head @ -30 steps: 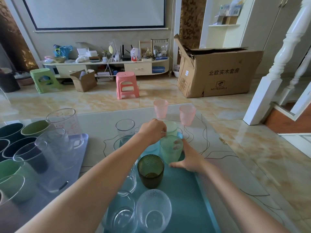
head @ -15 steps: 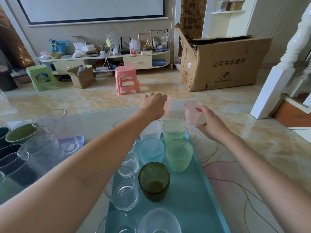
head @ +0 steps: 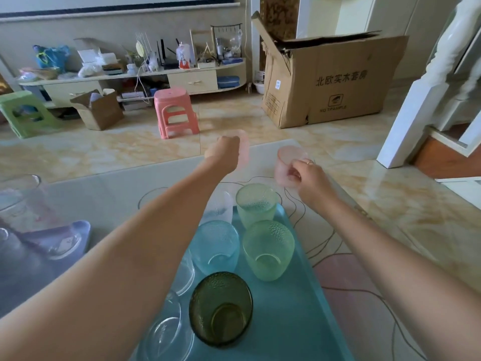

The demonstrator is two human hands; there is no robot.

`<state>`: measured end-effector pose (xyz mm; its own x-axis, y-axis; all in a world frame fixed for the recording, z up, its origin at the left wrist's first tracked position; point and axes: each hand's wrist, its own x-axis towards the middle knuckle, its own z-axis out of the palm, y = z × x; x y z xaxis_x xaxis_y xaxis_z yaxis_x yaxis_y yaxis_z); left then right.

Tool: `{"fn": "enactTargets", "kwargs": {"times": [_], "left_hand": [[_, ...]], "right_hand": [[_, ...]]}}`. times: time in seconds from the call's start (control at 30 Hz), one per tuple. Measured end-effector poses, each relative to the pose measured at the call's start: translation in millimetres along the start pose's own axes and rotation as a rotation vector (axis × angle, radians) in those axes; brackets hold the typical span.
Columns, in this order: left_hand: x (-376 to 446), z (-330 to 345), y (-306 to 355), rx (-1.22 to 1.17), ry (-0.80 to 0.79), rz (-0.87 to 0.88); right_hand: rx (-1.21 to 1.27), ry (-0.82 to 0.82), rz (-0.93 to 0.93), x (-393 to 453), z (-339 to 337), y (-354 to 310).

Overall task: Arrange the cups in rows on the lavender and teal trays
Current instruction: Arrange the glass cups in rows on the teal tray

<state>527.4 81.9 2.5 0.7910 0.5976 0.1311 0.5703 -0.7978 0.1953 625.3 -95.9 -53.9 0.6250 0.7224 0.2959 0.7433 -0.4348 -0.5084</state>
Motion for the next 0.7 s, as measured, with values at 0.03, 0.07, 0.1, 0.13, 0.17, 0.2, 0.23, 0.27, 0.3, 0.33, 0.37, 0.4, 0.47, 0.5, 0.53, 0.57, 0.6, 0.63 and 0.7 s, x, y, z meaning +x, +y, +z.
{"fn": "enactTargets", "kwargs": {"times": [0.03, 0.07, 0.1, 0.13, 0.17, 0.2, 0.23, 0.27, 0.3, 0.33, 0.37, 0.4, 0.47, 0.5, 0.53, 0.57, 0.6, 0.63, 0.7], "left_hand": [[-5, -7, 0, -0.025, 0.04, -0.006], [-11, -15, 0, -0.043, 0.062, -0.001], [-19, -25, 1, -0.066, 0.071, 0.01], [-28, -36, 4, -0.079, 0.08, 0.03], [-40, -46, 8, -0.091, 0.097, 0.063], [-53, -56, 12, -0.092, 0.121, 0.099], [-67, -64, 17, -0.081, 0.14, 0.134], [-84, -73, 21, -0.067, 0.16, 0.17], [-101, -82, 27, -0.052, 0.188, 0.209], [-119, -93, 34, -0.039, 0.217, 0.251], [-137, -102, 40, -0.027, 0.243, 0.29], [-154, -109, 47, -0.03, 0.249, 0.324], [-187, -117, 59, -0.081, 0.194, 0.377], [-202, -119, 66, -0.107, 0.141, 0.397], [-215, -118, 71, -0.119, 0.085, 0.409], [-228, -116, 76, -0.117, 0.03, 0.416], [-239, -112, 79, -0.106, -0.021, 0.421], [-249, -107, 83, -0.09, -0.071, 0.423], [-265, -92, 87, -0.048, -0.149, 0.423]], "right_hand": [[0.0, 0.013, 0.004, -4, -2, -2], [0.0, 0.033, -0.006, -9, -4, -5], [-0.002, 0.054, -0.009, -15, -8, -10], [-0.004, 0.076, -0.012, -23, -13, -14], [-0.004, 0.097, -0.003, -33, -19, -20], [0.004, 0.12, 0.001, -44, -26, -25], [0.017, 0.137, 0.011, -58, -34, -31], [0.031, 0.159, 0.018, -72, -43, -36], [0.038, 0.181, 0.031, -87, -51, -40], [0.042, 0.206, 0.046, -102, -60, -44], [0.04, 0.227, 0.069, -118, -67, -48], [0.037, 0.244, 0.093, -133, -73, -50], [0.041, 0.276, 0.129, -163, -82, -56], [0.056, 0.295, 0.146, -176, -85, -57], [0.081, 0.32, 0.166, -188, -88, -59], [0.109, 0.345, 0.191, -199, -91, -61], [0.133, 0.368, 0.214, -208, -94, -61], [0.154, 0.386, 0.232, -215, -96, -62], [0.186, 0.4, 0.253, -225, -100, -61]]}}
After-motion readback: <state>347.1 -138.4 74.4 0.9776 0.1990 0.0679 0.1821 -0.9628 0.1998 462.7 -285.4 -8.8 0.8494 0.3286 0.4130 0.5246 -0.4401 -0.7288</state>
